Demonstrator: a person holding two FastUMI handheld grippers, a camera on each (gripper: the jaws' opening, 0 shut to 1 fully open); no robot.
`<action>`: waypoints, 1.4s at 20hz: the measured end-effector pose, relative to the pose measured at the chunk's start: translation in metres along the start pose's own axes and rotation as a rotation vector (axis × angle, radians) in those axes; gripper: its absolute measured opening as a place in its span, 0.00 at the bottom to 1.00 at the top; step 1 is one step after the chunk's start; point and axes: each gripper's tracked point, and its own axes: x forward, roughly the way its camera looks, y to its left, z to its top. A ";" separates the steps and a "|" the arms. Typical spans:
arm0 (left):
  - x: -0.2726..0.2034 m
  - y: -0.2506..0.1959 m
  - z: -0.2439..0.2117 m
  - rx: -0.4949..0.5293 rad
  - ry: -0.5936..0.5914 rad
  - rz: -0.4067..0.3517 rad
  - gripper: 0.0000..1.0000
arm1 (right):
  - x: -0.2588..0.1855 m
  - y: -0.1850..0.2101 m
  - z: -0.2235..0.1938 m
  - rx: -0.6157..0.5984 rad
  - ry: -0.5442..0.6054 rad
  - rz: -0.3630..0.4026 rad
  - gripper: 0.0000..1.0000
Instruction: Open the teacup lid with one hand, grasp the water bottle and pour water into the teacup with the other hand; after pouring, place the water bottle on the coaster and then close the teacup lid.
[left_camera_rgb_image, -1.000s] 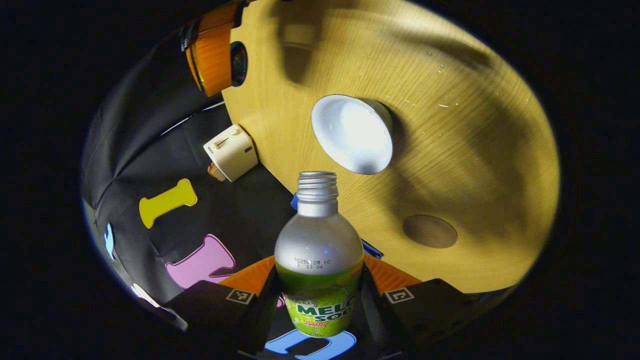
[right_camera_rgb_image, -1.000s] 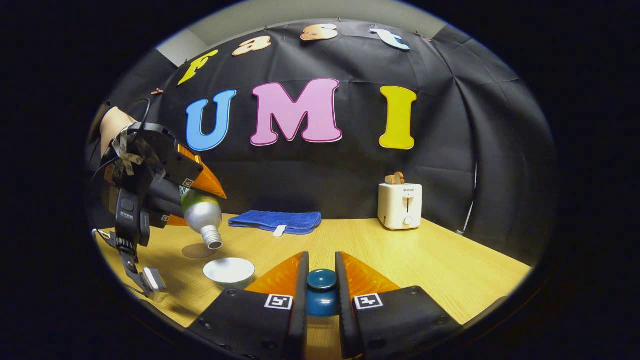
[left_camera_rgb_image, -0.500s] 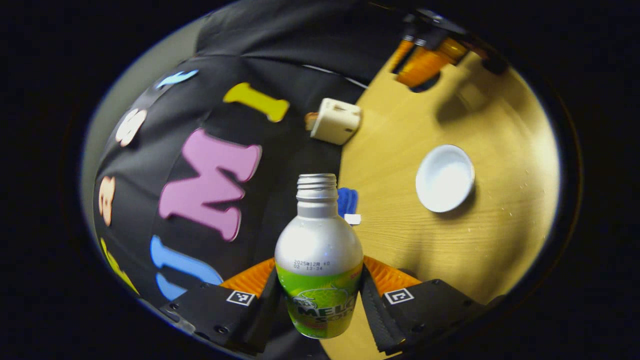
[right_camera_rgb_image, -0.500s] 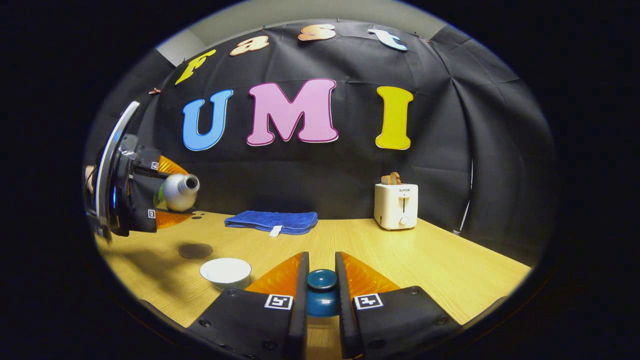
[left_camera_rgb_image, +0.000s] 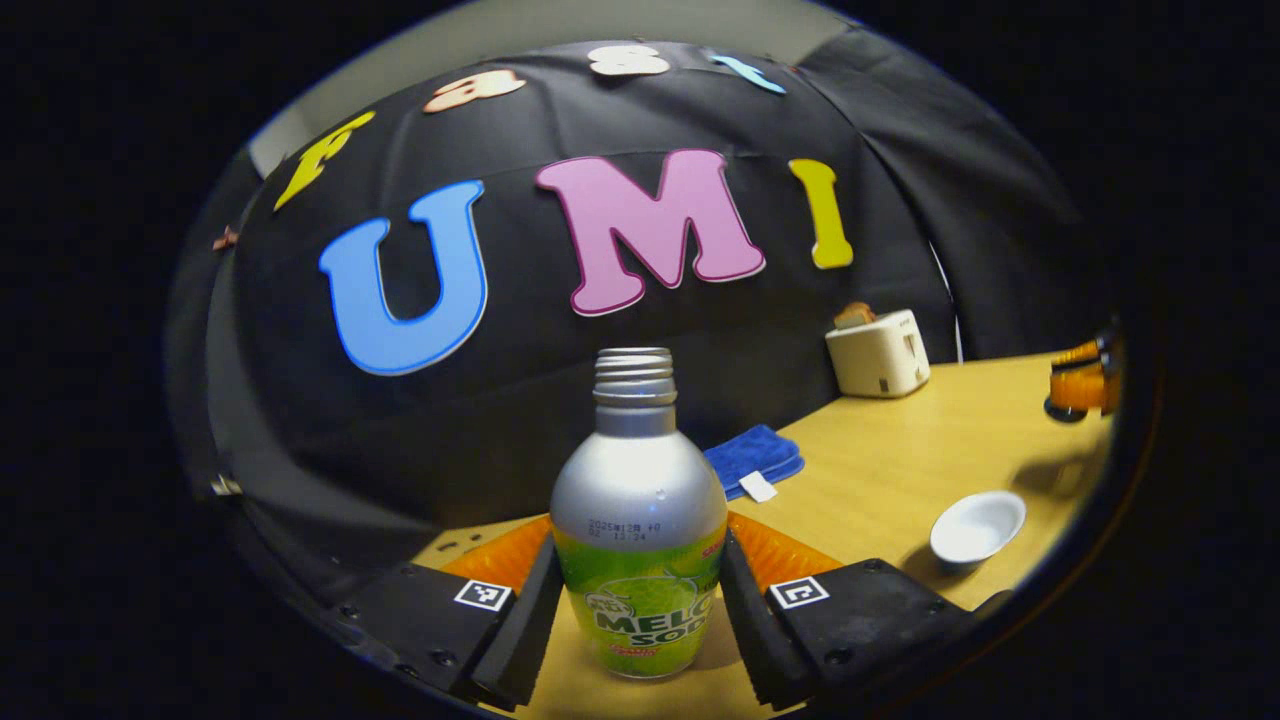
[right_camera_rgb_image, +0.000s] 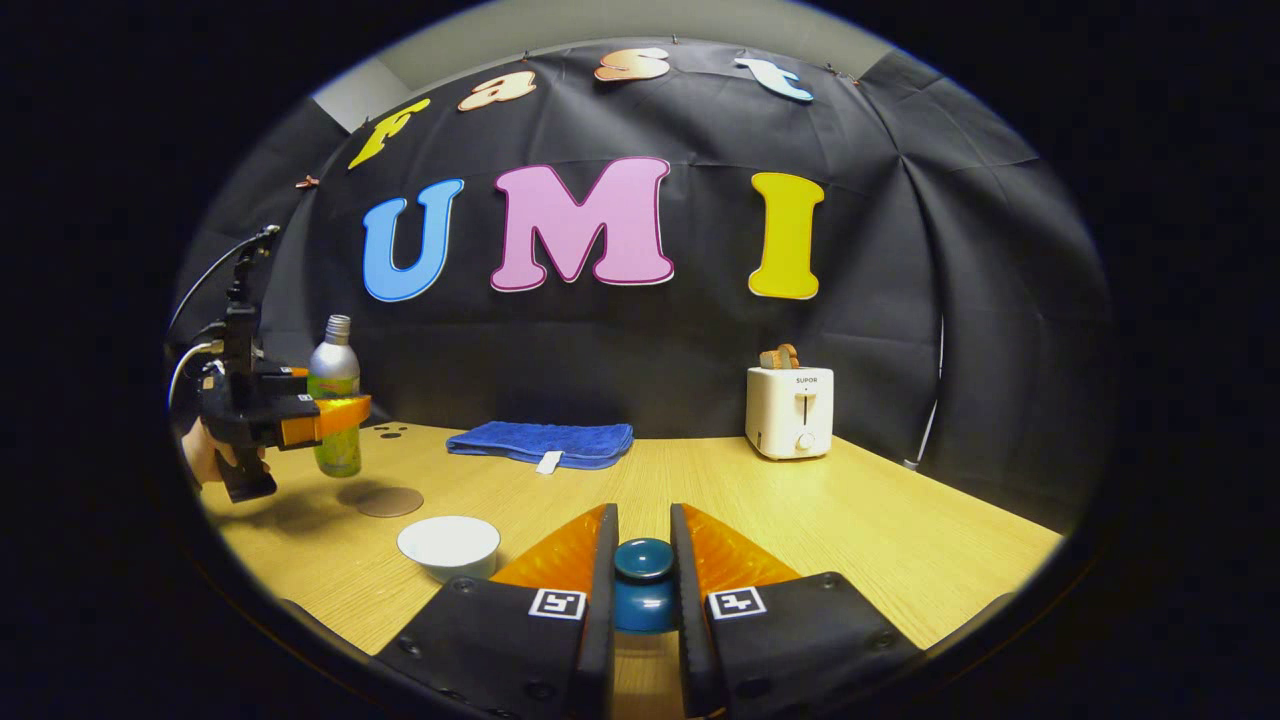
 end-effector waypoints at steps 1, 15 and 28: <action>-0.001 -0.001 0.001 -0.046 -0.015 -0.016 0.79 | 0.000 0.000 0.000 -0.001 0.000 0.001 0.30; 0.024 0.000 -0.048 -0.194 0.019 -0.040 0.83 | -0.001 -0.002 0.000 0.000 0.000 -0.010 0.30; -0.053 0.003 -0.036 -0.152 0.064 -0.080 0.98 | -0.001 -0.002 0.000 0.001 0.001 -0.011 0.30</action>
